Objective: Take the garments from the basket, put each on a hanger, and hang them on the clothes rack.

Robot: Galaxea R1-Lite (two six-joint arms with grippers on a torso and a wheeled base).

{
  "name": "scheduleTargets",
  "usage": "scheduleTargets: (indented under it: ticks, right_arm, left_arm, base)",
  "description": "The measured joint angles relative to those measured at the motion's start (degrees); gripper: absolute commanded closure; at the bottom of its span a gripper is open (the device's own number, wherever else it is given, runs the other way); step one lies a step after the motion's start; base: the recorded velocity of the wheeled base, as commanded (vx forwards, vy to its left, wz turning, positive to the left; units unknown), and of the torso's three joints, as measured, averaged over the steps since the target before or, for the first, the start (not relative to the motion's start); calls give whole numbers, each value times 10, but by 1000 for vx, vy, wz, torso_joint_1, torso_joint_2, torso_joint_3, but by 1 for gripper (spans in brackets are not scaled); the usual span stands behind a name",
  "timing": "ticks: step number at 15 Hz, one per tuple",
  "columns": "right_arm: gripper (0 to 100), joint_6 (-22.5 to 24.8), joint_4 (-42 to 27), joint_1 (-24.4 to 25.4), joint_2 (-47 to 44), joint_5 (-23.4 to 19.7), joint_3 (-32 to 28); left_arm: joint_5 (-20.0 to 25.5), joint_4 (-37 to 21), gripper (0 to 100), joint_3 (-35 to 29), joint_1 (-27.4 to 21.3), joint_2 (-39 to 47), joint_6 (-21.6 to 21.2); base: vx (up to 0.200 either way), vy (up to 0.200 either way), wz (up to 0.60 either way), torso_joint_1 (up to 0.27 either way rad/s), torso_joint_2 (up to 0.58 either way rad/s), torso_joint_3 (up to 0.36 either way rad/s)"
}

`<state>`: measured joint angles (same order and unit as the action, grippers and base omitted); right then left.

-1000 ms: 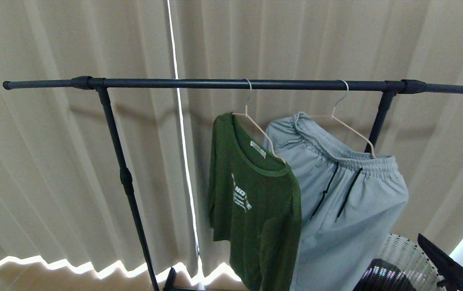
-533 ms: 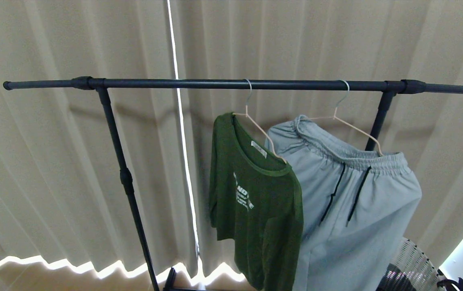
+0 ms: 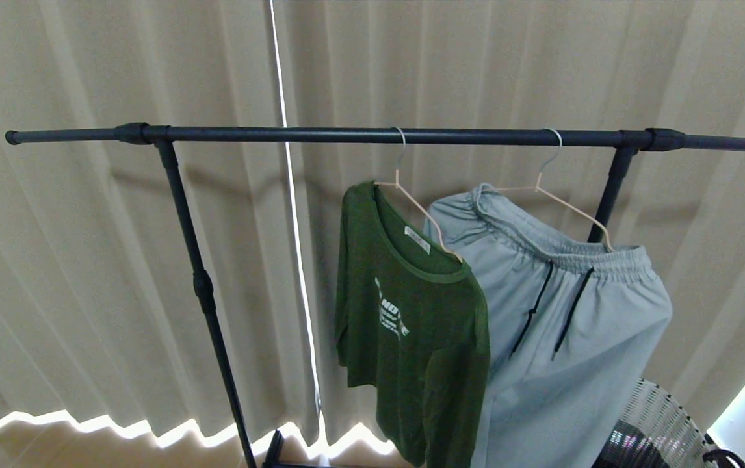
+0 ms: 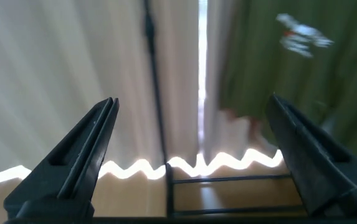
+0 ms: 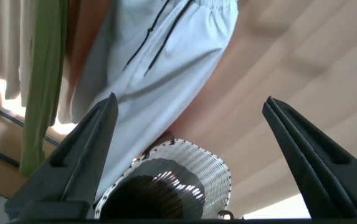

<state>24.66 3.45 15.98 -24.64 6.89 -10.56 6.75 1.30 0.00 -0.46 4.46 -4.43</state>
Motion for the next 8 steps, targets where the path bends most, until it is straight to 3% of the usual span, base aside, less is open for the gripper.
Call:
scheduleTargets:
  ticks: [3,8]
  right_arm:
    - [0,0,1,-22,0,2,-3]
    - [0,-3,2,-105,30,7,12]
  left_arm:
    - [-9,1,0,0,-10,-7,16]
    - [-25,2,0,0,2,-34,28]
  base:
    - [0,0,0,0,0,0]
    - [0,0,0,0,0,0]
